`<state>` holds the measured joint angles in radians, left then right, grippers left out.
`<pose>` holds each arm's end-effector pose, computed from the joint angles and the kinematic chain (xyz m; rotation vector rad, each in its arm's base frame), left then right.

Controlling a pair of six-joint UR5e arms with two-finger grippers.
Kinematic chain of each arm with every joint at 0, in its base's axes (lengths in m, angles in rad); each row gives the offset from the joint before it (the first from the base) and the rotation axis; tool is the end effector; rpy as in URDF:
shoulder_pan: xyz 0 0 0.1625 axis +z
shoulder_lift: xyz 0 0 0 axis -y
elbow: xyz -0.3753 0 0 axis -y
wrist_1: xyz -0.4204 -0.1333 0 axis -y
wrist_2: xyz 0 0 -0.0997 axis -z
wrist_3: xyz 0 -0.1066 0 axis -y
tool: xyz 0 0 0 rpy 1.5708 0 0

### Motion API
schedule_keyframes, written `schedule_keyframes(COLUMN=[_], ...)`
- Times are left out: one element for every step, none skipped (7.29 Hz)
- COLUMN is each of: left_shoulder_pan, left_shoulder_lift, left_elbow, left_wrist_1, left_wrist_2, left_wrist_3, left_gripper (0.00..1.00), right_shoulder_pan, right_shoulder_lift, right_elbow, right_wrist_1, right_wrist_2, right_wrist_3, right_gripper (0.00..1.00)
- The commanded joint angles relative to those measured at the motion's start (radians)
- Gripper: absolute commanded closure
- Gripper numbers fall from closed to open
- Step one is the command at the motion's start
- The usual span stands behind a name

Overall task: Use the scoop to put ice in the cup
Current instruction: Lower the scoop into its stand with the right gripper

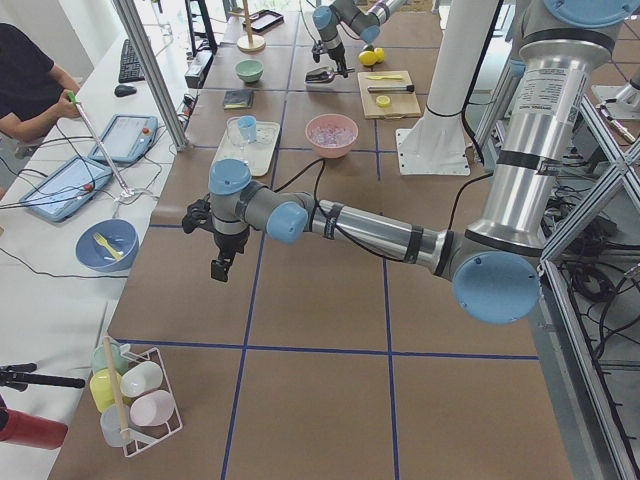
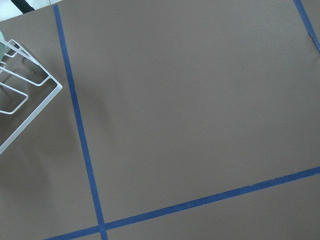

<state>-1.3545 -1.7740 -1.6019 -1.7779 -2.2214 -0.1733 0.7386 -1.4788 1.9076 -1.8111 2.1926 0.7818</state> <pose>0.0640 -0.6115 0.4666 0.2939 0.7106 0.1844 -0.3447 -0.4101 0.4278 -0.3217 -0.5607 -0.1072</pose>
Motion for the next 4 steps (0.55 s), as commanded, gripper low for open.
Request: schedule_keyframes(left_shoulder_pan=[0.000,0.000,0.000,0.000], left_shoulder_lift=[-0.002,-0.004,-0.004,0.002], left_elbow=[-0.001,-0.001,-0.004,-0.006], left_wrist_1=[0.000,0.000,0.001,0.002], left_wrist_2=[0.000,0.000,0.000,0.000], left_wrist_3=[0.000,0.000,0.000,0.000], left_gripper=[0.00,0.00,0.00,0.00], right_shoulder_pan=[0.014,0.031,0.079,0.179], right_shoulder_lift=[0.002,0.000,-0.012,-0.035], right_elbow=[0.004,0.007,0.055,0.109], right_wrist_1=[-0.001,-0.001,-0.004,-0.002], right_wrist_2=[-0.001,-0.001,0.001,0.018], right_wrist_3=[0.008,0.008,0.008,-0.010], right_gripper=[0.00,0.00,0.00,0.00])
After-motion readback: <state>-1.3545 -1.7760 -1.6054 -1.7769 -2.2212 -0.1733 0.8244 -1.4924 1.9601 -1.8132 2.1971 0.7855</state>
